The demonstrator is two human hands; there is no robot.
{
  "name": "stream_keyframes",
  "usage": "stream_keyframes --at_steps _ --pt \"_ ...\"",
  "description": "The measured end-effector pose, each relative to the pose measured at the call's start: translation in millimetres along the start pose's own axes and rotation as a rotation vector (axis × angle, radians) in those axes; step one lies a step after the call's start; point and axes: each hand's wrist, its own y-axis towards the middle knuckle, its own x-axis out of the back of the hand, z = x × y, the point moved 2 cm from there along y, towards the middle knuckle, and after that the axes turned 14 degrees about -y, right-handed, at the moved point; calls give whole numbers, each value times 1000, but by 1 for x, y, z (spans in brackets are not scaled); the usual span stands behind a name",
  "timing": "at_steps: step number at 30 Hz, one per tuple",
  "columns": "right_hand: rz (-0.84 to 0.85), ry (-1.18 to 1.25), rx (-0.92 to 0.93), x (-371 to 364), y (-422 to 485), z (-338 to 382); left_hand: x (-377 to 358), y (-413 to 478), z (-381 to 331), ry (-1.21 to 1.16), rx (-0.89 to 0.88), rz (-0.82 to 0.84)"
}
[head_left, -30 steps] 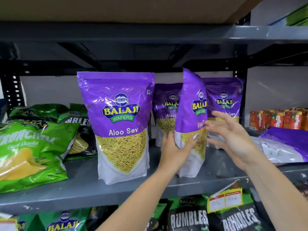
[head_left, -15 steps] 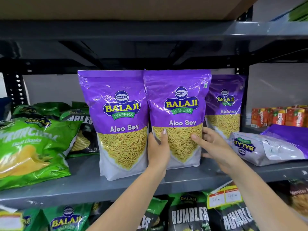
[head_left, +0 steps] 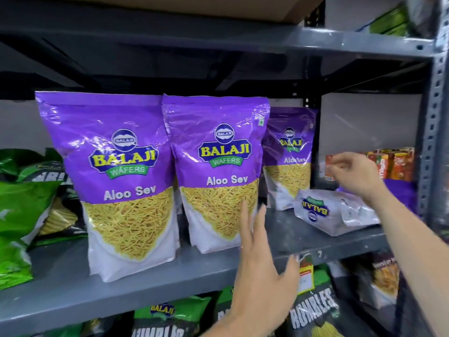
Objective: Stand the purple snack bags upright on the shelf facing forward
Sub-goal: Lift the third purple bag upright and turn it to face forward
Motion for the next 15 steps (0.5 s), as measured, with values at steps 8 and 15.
stream_keyframes --at_steps 8,15 --pt "311 -756 -197 -16 83 -115 -71 91 13 354 -75 397" --pt "142 -719 -264 -18 101 -112 -107 111 52 480 -12 639"
